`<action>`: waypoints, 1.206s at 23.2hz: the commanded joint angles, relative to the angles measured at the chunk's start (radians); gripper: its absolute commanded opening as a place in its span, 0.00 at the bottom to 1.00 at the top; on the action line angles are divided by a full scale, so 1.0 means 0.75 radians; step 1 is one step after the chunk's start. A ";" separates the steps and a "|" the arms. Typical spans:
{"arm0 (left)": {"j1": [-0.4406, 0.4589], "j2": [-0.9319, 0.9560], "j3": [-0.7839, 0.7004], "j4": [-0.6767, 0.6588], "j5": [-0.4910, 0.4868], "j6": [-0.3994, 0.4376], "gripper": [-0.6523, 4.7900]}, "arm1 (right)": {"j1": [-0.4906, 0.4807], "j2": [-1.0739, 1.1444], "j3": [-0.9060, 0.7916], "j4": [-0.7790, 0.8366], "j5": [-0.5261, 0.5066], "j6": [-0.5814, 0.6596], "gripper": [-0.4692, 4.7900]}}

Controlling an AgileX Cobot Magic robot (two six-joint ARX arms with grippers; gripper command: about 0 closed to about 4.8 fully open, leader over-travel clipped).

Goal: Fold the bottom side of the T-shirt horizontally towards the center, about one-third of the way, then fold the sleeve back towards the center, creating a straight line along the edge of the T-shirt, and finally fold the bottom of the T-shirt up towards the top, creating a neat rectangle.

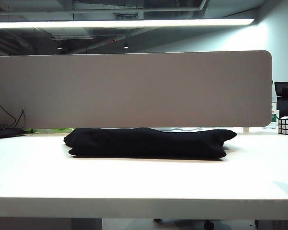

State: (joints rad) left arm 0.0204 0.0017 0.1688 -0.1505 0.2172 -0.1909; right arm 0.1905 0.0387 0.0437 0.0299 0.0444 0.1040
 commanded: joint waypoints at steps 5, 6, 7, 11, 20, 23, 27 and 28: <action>-0.008 0.001 -0.034 0.076 -0.124 0.101 0.11 | 0.001 -0.052 0.007 -0.127 0.008 -0.018 0.08; -0.009 0.001 -0.049 0.113 -0.168 0.111 0.11 | 0.001 -0.052 0.007 -0.121 0.009 -0.033 0.08; -0.008 0.001 -0.066 0.152 -0.198 0.123 0.11 | 0.001 -0.052 0.007 -0.106 0.013 -0.047 0.08; -0.008 0.001 -0.138 0.275 -0.225 0.130 0.11 | -0.001 -0.052 0.007 -0.077 0.048 -0.072 0.08; -0.009 0.001 -0.156 0.027 -0.048 0.018 0.11 | -0.001 -0.052 0.007 -0.090 0.103 -0.075 0.08; -0.009 0.001 -0.158 -0.008 -0.056 -0.026 0.11 | -0.001 -0.052 0.007 -0.092 0.103 -0.074 0.08; -0.008 0.001 -0.165 0.165 -0.018 0.377 0.11 | -0.001 -0.052 0.006 -0.084 0.097 -0.306 0.08; -0.007 0.001 -0.171 0.190 -0.020 0.395 0.11 | -0.001 -0.052 0.006 -0.084 0.088 -0.333 0.08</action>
State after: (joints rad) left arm 0.0128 0.0021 0.0452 -0.0532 0.1970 0.0566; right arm 0.1898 0.0017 0.0448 -0.0448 0.1200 -0.0692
